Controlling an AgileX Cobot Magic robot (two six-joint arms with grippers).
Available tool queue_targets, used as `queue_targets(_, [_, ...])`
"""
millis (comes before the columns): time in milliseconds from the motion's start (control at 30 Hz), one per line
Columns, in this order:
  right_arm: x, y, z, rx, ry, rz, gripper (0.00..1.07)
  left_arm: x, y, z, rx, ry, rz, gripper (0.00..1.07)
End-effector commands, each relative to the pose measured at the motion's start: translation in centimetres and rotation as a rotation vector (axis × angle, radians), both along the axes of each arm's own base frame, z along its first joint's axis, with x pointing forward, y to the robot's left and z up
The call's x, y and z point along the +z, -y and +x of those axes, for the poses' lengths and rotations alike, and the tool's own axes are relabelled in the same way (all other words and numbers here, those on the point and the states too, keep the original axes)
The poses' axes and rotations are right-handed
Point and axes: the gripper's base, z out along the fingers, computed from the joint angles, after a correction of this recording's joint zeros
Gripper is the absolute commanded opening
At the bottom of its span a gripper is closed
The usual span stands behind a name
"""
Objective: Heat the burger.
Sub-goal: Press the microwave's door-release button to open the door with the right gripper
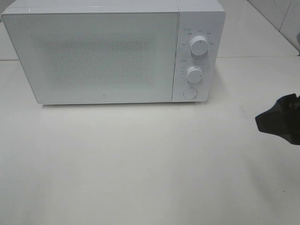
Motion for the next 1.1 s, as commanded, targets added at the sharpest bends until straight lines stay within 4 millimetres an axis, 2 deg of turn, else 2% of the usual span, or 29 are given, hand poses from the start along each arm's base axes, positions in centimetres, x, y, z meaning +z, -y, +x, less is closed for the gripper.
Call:
queue_targets(33, [0.5,0.6,-0.9,0.006,-0.005,-0.026,0.7,0.1,0.1,-0.2,0.004,0.029,-0.006,1.0])
queue_targets(200, [1.8,2.0,-3.9,0.006,0.01,-0.022,0.7,0.1,0.1,-0.2,0.004,0.029,-0.006,1.0])
queue_targets(233, [1.8,2.0,-3.9,0.006,0.01,-0.022,0.7,0.1,0.1,-0.2,0.004,0.029,-0.006,1.0])
queue_targets(267, [2.2,2.5,-5.0,0.004,0.029,-0.014,0.7,0.1,0.1,-0.2,0.004,0.029,-0.006,1.0])
queue_targets(333, [2.3,2.7,-5.4,0.004,0.034,-0.012,0.7,0.1,0.1,-0.2,0.004,0.029,-0.006,1.0])
queue_targets(433, [2.7,3.7,-7.6,0.001,0.049,-0.004,0.7,0.1,0.1,-0.2,0.004,0.029,-0.006,1.0])
queue_targets(600, [3.0,4.4,-9.0,-0.001,0.092,0.014,0.7,0.1,0.1,-0.2,0.004,0.029,-0.006,1.0])
queue_targets(733, [3.3,5.5,-10.4,-0.082,0.153,0.013,0.7,0.1,0.1,-0.2,0.004,0.029,-0.006,1.0])
queue_targets(833, [3.4,5.8,-10.8,-0.096,0.178,0.008,0.7,0.1,0.1,-0.2,0.004,0.029,-0.006,1.0])
queue_targets(900, [3.6,6.6,-12.4,-0.149,0.286,-0.026,0.7,0.1,0.1,-0.2,0.004,0.029,-0.006,1.0])
queue_targets(1033, [3.6,6.9,-13.6,-0.191,0.352,-0.014,0.7,0.1,0.1,-0.2,0.004,0.029,-0.006,1.0])
queue_targets(1100, [3.0,7.1,-14.5,-0.221,0.393,-0.007,0.7,0.1,0.1,-0.2,0.004,0.029,-0.006,1.0])
